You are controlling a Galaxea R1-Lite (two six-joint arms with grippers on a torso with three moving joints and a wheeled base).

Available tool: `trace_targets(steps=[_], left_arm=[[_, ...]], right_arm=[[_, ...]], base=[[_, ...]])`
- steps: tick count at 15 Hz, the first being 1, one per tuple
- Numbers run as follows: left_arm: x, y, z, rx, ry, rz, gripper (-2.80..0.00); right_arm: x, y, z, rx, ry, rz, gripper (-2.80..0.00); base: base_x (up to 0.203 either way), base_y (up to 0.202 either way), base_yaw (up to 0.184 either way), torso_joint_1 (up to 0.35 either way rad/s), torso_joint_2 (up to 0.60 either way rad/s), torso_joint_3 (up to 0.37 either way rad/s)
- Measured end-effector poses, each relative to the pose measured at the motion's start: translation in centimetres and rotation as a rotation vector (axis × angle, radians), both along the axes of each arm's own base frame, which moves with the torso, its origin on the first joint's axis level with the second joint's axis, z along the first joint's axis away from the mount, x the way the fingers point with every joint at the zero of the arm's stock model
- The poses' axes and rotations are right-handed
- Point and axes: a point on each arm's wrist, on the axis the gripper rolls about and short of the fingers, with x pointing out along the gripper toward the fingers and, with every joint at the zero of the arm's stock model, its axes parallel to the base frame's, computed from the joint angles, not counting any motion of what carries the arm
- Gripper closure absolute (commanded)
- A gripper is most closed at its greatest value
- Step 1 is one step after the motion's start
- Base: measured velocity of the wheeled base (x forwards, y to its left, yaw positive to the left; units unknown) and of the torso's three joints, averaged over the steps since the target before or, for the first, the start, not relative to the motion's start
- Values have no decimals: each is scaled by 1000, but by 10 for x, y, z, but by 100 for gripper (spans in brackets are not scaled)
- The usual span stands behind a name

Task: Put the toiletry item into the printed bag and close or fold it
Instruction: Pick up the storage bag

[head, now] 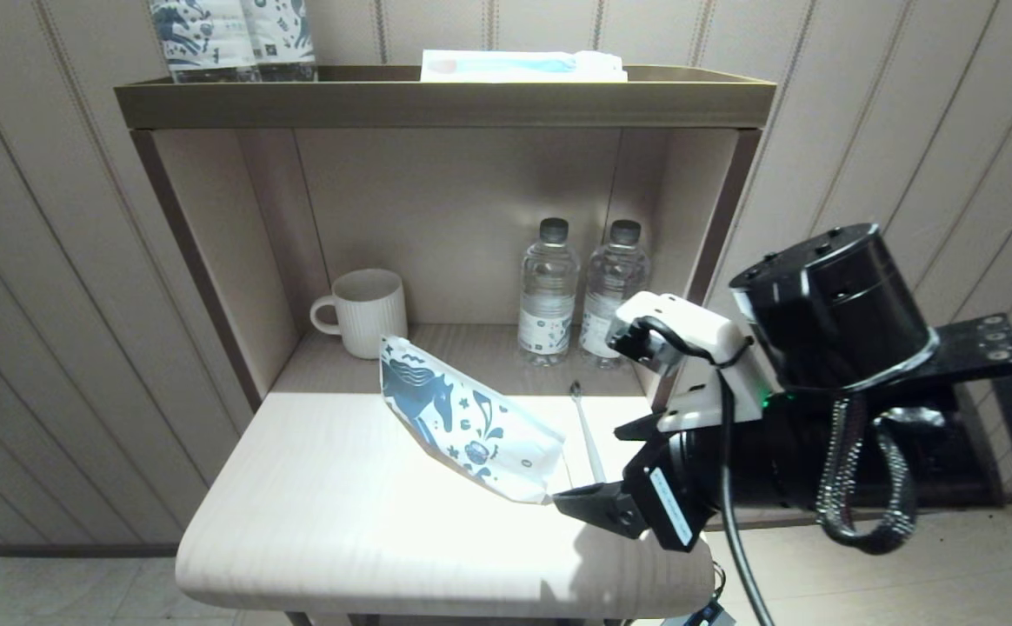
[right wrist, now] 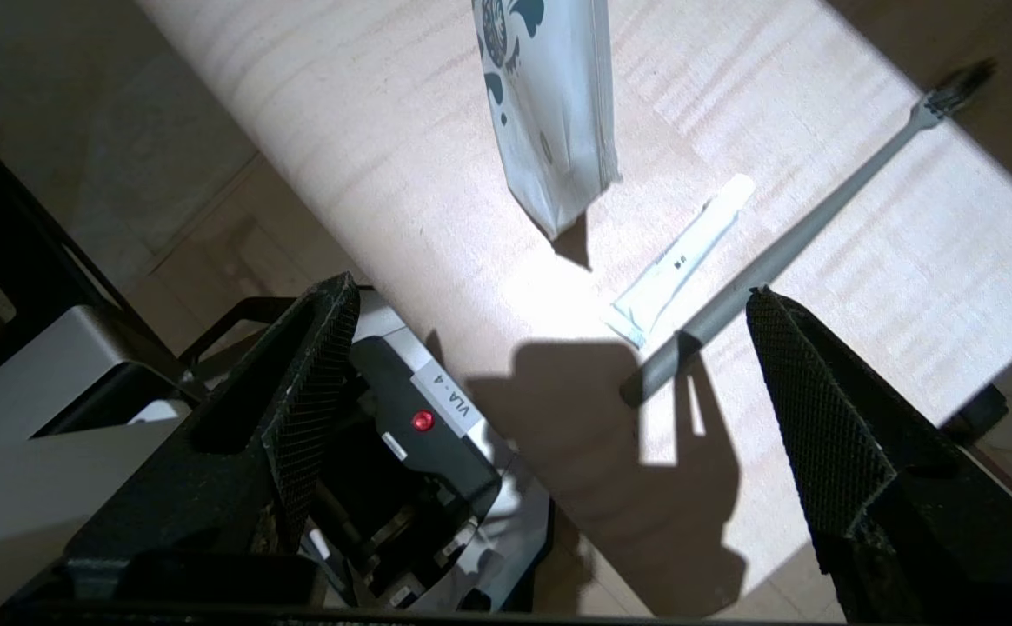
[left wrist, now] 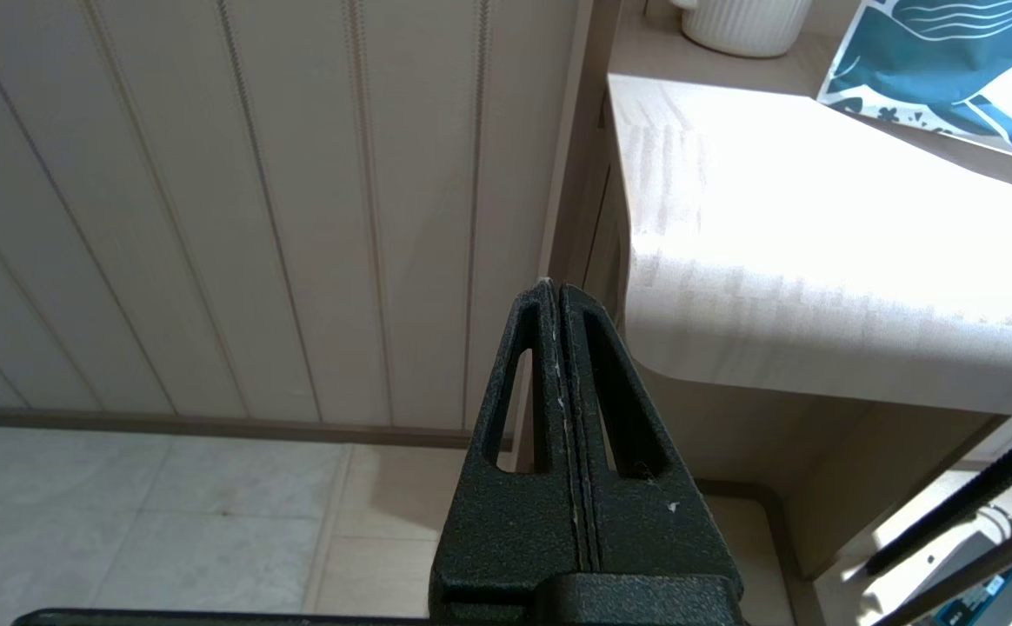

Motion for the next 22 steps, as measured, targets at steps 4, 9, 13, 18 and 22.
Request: trace_targets(steps=[4,9,13,18,22], left_arm=[[0,0,0,0,1,1,0],[0,0,0,0,0,1,0],[0,0,0,0,1,1,0],[0,0,0,0,1,1,0],[0,0,0,0,1,1,0]], right_arm=[[20,20,-20,11,0,-3,-280],[39,36,-33,8,7,-10,-280],[46,43,-37,15,-1,-9,0],[47,45,-39,10,-2,1,0],[48,44,-39,11,-2,-5,0]], base=[[0,0,0,0,0,0],[0,0,0,0,0,0],[0,0,0,0,0,0],[0,0,0,0,0,0],[0,0,0,0,0,0]])
